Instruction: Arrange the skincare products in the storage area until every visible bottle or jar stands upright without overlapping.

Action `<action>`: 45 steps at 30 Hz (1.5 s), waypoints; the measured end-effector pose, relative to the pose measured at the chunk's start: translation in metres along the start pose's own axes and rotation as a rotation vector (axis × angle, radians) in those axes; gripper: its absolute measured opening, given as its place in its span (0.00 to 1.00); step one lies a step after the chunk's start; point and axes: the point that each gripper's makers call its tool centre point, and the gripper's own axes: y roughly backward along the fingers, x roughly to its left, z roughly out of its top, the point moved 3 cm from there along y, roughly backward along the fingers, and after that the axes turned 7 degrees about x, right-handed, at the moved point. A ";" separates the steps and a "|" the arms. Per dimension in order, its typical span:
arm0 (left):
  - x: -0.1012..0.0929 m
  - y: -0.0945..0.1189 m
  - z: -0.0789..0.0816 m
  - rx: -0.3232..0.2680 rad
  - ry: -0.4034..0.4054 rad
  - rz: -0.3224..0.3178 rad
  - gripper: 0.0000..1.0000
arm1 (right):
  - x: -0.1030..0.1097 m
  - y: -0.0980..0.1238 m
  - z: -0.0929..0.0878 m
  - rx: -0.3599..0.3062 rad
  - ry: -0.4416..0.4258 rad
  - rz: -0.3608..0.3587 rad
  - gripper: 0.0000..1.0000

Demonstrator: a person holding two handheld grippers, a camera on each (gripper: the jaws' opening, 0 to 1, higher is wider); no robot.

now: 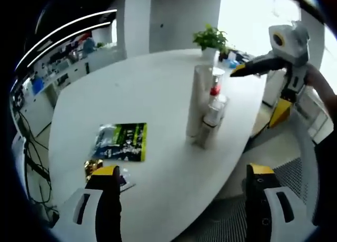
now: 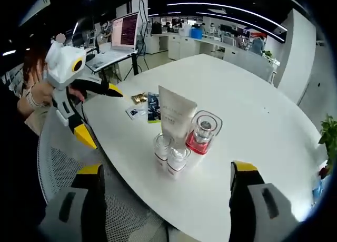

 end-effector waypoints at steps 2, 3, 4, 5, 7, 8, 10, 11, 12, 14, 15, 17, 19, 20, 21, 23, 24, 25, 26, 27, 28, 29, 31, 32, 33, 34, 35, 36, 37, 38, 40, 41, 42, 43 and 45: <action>0.002 0.001 -0.002 0.003 0.003 0.005 0.97 | -0.002 0.002 0.004 0.005 0.015 -0.007 0.99; 0.004 0.002 -0.003 0.002 0.001 0.010 0.97 | -0.004 0.003 0.006 0.004 0.019 -0.019 0.99; 0.005 0.002 -0.003 0.003 -0.003 0.008 0.97 | -0.006 0.004 0.008 0.004 0.026 -0.027 0.99; 0.005 0.003 -0.004 0.005 -0.006 -0.001 0.97 | -0.008 0.005 0.011 0.005 0.037 -0.026 0.99; 0.008 0.003 -0.005 0.008 -0.004 0.002 0.97 | -0.009 0.006 0.017 0.006 0.050 -0.009 0.97; 0.009 0.003 -0.006 0.010 -0.005 0.000 0.97 | -0.009 0.005 0.021 0.004 0.058 -0.001 0.96; 0.012 0.003 -0.006 0.009 0.003 0.000 0.97 | -0.009 0.005 0.027 0.010 0.079 0.017 0.93; 0.014 0.003 -0.006 0.008 0.005 0.000 0.97 | -0.009 0.005 0.028 0.019 0.083 0.028 0.92; 0.015 0.002 -0.007 0.009 0.008 -0.001 0.97 | -0.010 0.006 0.033 0.015 0.101 0.035 0.89; 0.017 0.002 -0.007 0.007 0.009 -0.011 0.97 | -0.012 0.005 0.041 0.004 0.113 0.047 0.85; 0.018 0.001 -0.007 0.005 0.009 -0.013 0.97 | -0.008 0.006 0.044 0.014 0.128 0.069 0.82; 0.021 0.000 -0.007 -0.003 0.017 -0.017 0.97 | -0.007 0.007 0.052 0.003 0.144 0.076 0.79; 0.023 -0.002 -0.007 -0.002 0.030 -0.027 0.97 | -0.007 0.007 0.063 -0.001 0.163 0.094 0.75; 0.025 -0.003 -0.008 -0.005 0.033 -0.027 0.97 | -0.008 0.007 0.067 -0.008 0.172 0.097 0.74; 0.027 -0.004 -0.008 -0.005 0.035 -0.028 0.97 | -0.011 0.006 0.073 -0.008 0.180 0.095 0.73; 0.030 -0.006 -0.009 -0.003 0.042 -0.034 0.97 | -0.013 0.005 0.083 -0.005 0.197 0.100 0.72; 0.030 -0.007 -0.009 -0.002 0.043 -0.036 0.97 | -0.014 0.005 0.086 -0.005 0.204 0.105 0.71; 0.031 -0.008 -0.010 -0.001 0.045 -0.039 0.97 | -0.013 0.003 0.090 0.004 0.205 0.127 0.70; 0.032 -0.008 -0.010 -0.003 0.045 -0.041 0.97 | -0.013 0.002 0.093 0.008 0.203 0.142 0.69; 0.033 -0.010 -0.010 -0.004 0.048 -0.045 0.97 | -0.013 0.000 0.097 0.008 0.207 0.156 0.68; 0.034 -0.010 -0.010 -0.004 0.051 -0.048 0.97 | -0.013 -0.002 0.100 0.018 0.207 0.168 0.66; 0.035 -0.012 -0.010 -0.003 0.053 -0.050 0.97 | -0.014 -0.005 0.104 0.021 0.202 0.174 0.65; 0.038 -0.014 -0.008 -0.002 0.056 -0.054 0.97 | -0.014 -0.008 0.107 0.034 0.209 0.190 0.62; 0.039 -0.015 -0.008 -0.002 0.054 -0.055 0.97 | -0.015 -0.012 0.110 0.042 0.212 0.197 0.61; 0.040 -0.016 -0.007 -0.003 0.053 -0.057 0.97 | -0.017 -0.016 0.112 0.043 0.214 0.200 0.59; 0.041 -0.017 -0.006 -0.002 0.054 -0.060 0.97 | -0.017 -0.020 0.113 0.065 0.211 0.226 0.57; 0.042 -0.019 -0.005 0.000 0.054 -0.064 0.97 | -0.018 -0.023 0.115 0.067 0.206 0.234 0.55; 0.043 -0.021 -0.005 0.001 0.054 -0.066 0.97 | -0.021 -0.030 0.118 0.075 0.205 0.244 0.54; 0.044 -0.022 -0.005 0.002 0.054 -0.067 0.97 | -0.022 -0.031 0.118 0.081 0.204 0.247 0.53; 0.045 -0.024 -0.004 0.006 0.056 -0.077 0.97 | -0.028 -0.039 0.122 0.093 0.199 0.251 0.52; 0.047 -0.027 -0.002 0.002 0.065 -0.087 0.97 | -0.035 -0.049 0.126 0.101 0.178 0.263 0.46; 0.048 -0.028 -0.002 0.002 0.069 -0.092 0.97 | -0.038 -0.053 0.127 0.103 0.168 0.268 0.44; 0.050 -0.030 0.000 -0.001 0.075 -0.094 0.97 | -0.041 -0.059 0.129 0.109 0.161 0.274 0.44; 0.051 -0.031 0.001 -0.002 0.076 -0.095 0.97 | -0.044 -0.063 0.130 0.116 0.157 0.275 0.44; 0.055 -0.033 0.004 -0.011 0.092 -0.097 0.97 | -0.049 -0.073 0.132 0.122 0.158 0.276 0.43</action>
